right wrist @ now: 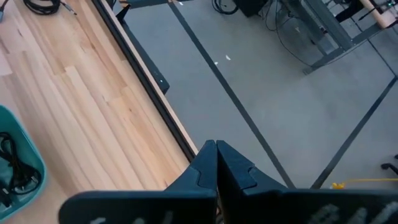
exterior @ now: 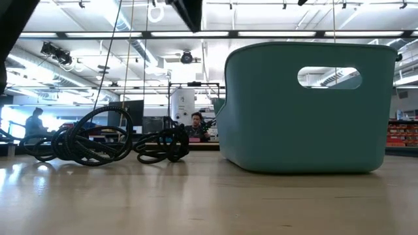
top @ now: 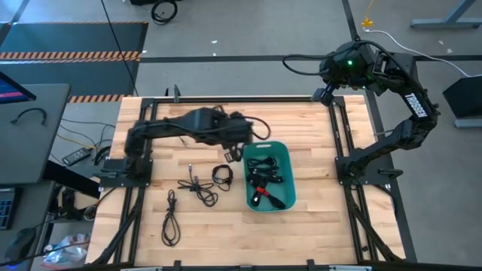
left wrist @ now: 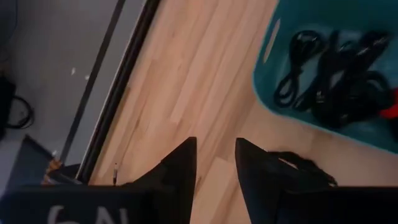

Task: Pick and place USB-C Cables
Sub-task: Put the black charger cable into the green bin

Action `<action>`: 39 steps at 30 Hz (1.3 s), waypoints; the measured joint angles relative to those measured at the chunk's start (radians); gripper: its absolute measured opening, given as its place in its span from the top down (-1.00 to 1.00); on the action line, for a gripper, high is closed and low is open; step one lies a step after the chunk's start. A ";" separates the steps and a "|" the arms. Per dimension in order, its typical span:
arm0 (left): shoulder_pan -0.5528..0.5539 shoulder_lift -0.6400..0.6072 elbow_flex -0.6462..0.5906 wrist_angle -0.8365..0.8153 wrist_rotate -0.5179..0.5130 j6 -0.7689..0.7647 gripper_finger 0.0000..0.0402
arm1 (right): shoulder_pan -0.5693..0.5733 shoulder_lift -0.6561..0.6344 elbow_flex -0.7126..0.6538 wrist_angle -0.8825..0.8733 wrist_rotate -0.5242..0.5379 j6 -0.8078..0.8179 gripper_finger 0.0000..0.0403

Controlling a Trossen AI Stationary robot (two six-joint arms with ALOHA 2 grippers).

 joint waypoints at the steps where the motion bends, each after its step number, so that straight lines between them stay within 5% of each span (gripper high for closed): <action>1: -0.003 -0.021 -0.004 -0.001 -0.001 -0.001 0.42 | 0.000 0.000 0.000 0.000 0.000 -0.004 1.00; 9: 0.005 -0.161 -0.008 -0.009 -0.008 -0.066 0.42 | 0.000 0.000 0.000 0.001 0.000 -0.049 1.00; 14: 0.039 -0.218 -0.008 -0.009 0.005 0.053 0.42 | 0.000 0.000 0.000 0.001 0.001 -0.053 1.00; 22: 0.238 -0.312 -0.008 -0.009 0.022 0.133 0.42 | 0.000 0.000 0.000 0.001 0.001 -0.056 1.00; 30: 0.484 -0.428 -0.008 -0.009 0.155 0.158 0.42 | 0.000 0.000 0.000 0.010 0.001 -0.047 1.00; 39: 0.543 -0.502 -0.068 -0.007 0.256 0.235 0.42 | 0.000 0.000 0.000 0.017 0.008 -0.037 0.93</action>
